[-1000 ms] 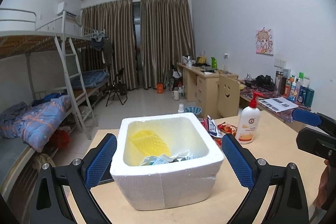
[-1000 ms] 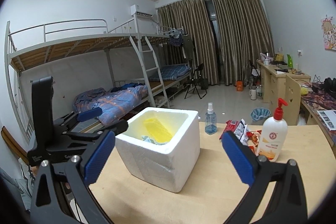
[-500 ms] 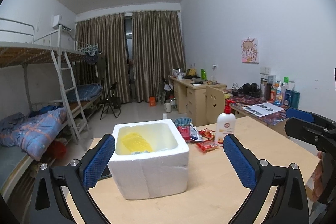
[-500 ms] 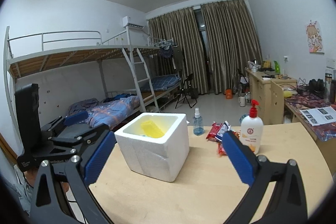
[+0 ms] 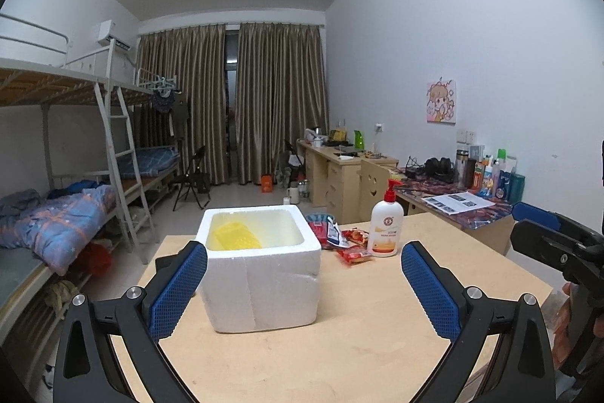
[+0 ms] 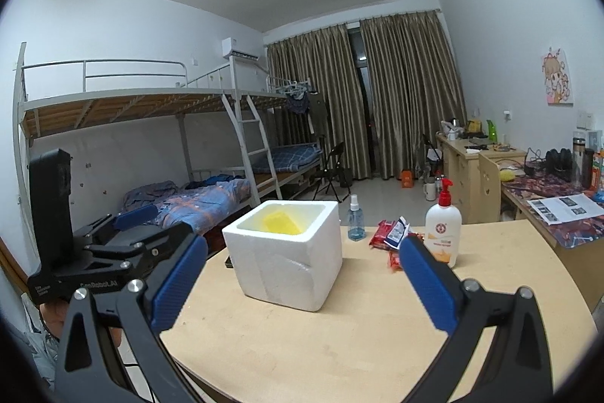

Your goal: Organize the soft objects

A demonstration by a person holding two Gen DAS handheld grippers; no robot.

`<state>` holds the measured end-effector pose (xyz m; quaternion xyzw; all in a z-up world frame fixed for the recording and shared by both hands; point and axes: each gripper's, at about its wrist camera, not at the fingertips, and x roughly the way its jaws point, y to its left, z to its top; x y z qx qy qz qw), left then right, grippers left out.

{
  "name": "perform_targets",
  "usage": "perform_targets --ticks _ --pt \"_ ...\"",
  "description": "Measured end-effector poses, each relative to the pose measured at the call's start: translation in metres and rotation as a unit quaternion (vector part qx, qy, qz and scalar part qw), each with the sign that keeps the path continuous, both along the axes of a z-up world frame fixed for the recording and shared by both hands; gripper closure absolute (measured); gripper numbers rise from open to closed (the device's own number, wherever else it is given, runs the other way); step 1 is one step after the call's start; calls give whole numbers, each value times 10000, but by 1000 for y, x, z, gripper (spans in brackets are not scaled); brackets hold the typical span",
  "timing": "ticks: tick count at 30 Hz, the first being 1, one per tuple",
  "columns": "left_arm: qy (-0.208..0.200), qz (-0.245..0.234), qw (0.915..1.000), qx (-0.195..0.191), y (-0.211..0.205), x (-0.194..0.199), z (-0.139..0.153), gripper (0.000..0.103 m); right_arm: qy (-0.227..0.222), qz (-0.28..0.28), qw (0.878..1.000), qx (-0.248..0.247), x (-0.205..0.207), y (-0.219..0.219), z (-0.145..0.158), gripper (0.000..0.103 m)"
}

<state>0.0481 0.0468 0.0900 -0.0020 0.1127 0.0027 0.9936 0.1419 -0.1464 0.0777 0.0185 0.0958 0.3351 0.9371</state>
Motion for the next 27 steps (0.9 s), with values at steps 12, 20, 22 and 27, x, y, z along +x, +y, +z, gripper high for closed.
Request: perform_targets --ticks 12,20,22,27 --pt "-189 9 9998 79 -6 -25 -10 0 -189 -51 9998 -94 -18 -4 -10 0" --pt "-153 44 9999 15 -5 -32 -29 0 -204 -20 9997 -133 -25 -2 -26 0" --pt "-161 63 9998 33 -5 -34 -36 0 -186 -5 9998 -113 -27 -3 -31 0" --pt "-146 102 9998 -3 -8 -38 -48 0 -138 60 9998 -93 -33 -4 -44 0"
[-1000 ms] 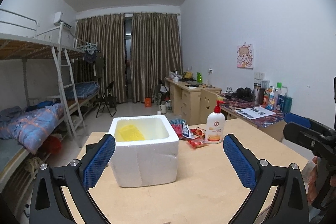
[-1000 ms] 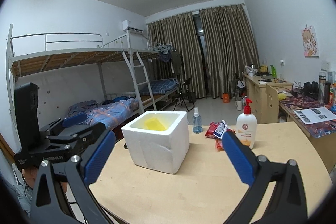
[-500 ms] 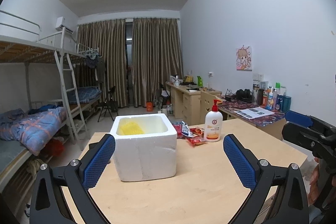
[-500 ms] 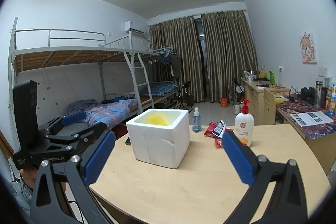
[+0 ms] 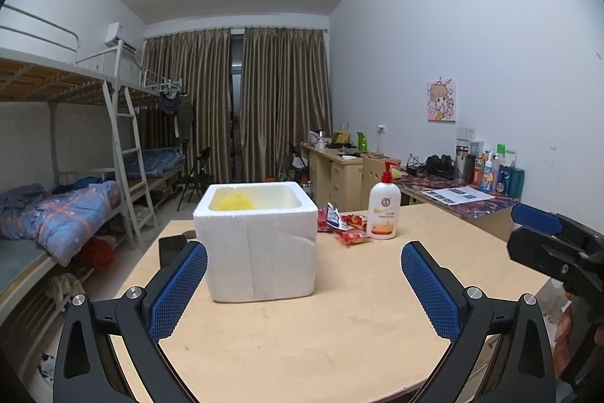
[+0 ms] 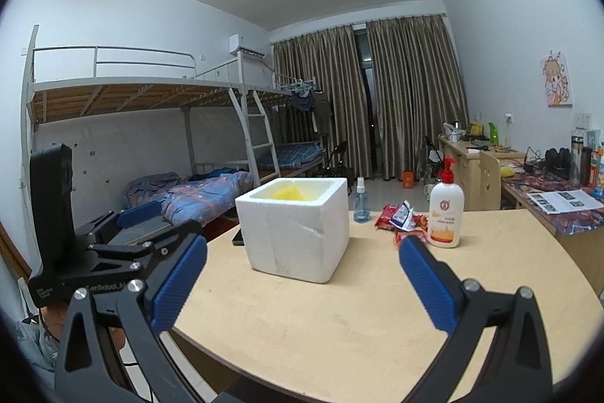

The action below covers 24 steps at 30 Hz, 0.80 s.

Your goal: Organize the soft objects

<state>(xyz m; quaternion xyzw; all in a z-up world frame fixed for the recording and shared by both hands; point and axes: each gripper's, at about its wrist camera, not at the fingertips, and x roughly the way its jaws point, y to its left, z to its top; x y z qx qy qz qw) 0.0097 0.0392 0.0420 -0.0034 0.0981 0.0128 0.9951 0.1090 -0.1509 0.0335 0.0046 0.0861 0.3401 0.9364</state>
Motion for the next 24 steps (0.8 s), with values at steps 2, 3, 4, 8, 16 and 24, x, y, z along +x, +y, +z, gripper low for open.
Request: perform_targets --ticks 2,3,4,8,16,24 --pt "11 -32 10000 -4 -2 -1 -4 0 2 -26 10000 -31 -3 1 -4 0" --pt "19 -58 10000 2 -4 -1 -6 0 -13 -27 10000 -39 -4 0 -6 0" --pt "16 -88 10000 8 -5 0 -8 0 -10 -33 10000 -29 -6 0 -8 0" --pt "-10 -93 10000 -22 -7 -2 -21 0 -13 -30 10000 -12 -11 -2 -17 0" --pt "126 -74 9999 -87 -7 -10 -44 0 126 -52 9999 -84 -22 -2 -32 0" --pt "187 -74 9996 -205 -5 -17 -51 0 208 -132 9997 -50 -25 -4 -38 0"
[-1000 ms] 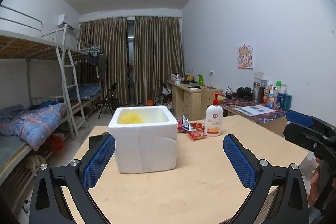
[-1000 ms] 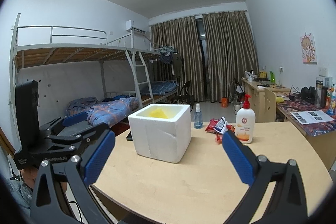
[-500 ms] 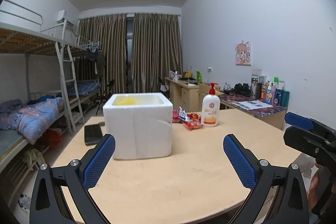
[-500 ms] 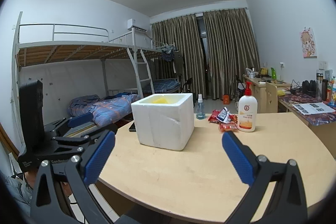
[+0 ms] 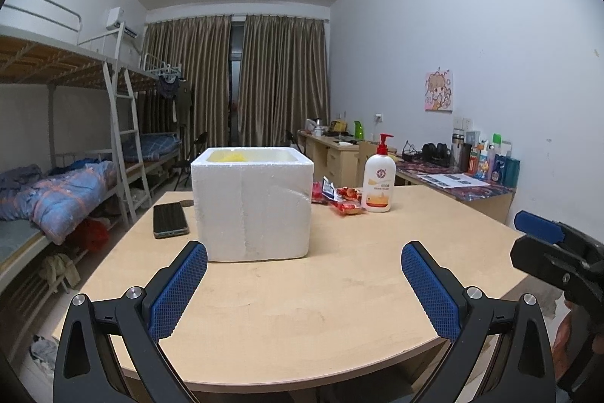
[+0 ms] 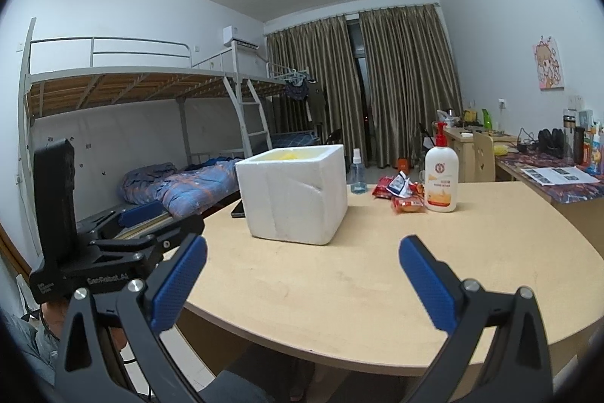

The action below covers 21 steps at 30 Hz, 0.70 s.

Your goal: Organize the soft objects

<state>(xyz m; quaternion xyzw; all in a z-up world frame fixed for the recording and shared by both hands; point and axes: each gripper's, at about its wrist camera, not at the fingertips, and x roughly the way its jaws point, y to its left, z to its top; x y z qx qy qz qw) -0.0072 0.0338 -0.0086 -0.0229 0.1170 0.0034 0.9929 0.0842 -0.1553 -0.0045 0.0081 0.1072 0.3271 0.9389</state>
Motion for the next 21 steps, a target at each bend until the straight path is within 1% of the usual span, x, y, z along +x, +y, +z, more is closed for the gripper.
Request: perform_targets --ticks 2,9,21 --pt "7 24 10000 56 -1 0 -1 0 25 10 10000 19 1 1 -1 0" --pt "29 31 10000 14 -1 0 -2 0 140 58 9999 -24 5 6 -5 0" --pt "12 55 10000 11 0 -3 -4 0 116 121 9999 -41 2 7 -4 0"
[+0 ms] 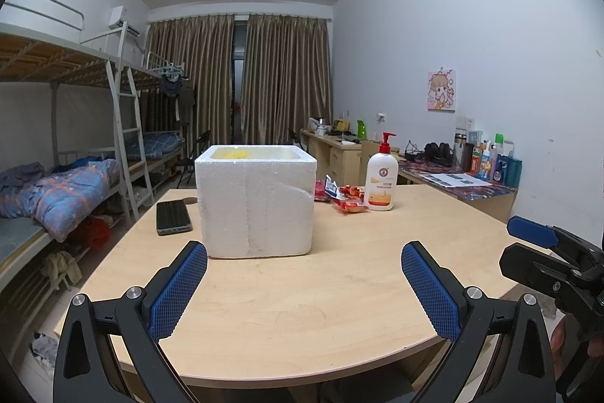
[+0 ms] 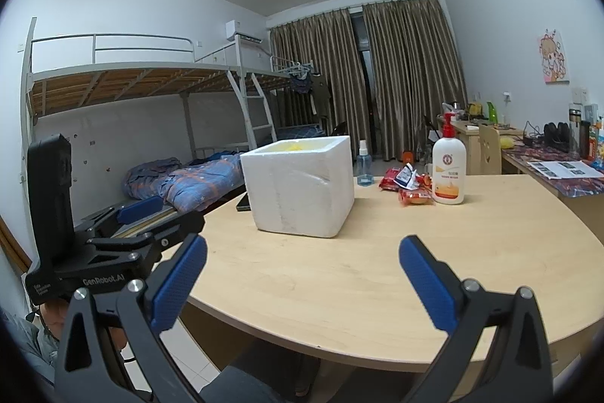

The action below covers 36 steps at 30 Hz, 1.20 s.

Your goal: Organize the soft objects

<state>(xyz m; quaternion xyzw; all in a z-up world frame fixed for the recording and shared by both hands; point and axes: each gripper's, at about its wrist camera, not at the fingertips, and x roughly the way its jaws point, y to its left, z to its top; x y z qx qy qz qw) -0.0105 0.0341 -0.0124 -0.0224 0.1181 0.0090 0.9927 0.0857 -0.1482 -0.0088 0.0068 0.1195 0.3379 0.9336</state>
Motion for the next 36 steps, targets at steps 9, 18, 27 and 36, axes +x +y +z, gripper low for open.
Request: perform_targets --ticks 9,18,27,36 --pt "-14 50 10000 30 0 -3 0 0 11 24 10000 -3 -1 1 -1 0" --pt "-9 52 10000 34 0 -3 1 0 32 47 10000 -5 1 1 -1 0" --pt "-5 51 10000 50 1 -3 1 0 45 58 10000 -29 0 1 -1 0" --pt "-3 66 10000 48 1 -4 1 0 73 43 10000 -30 0 2 -1 0"
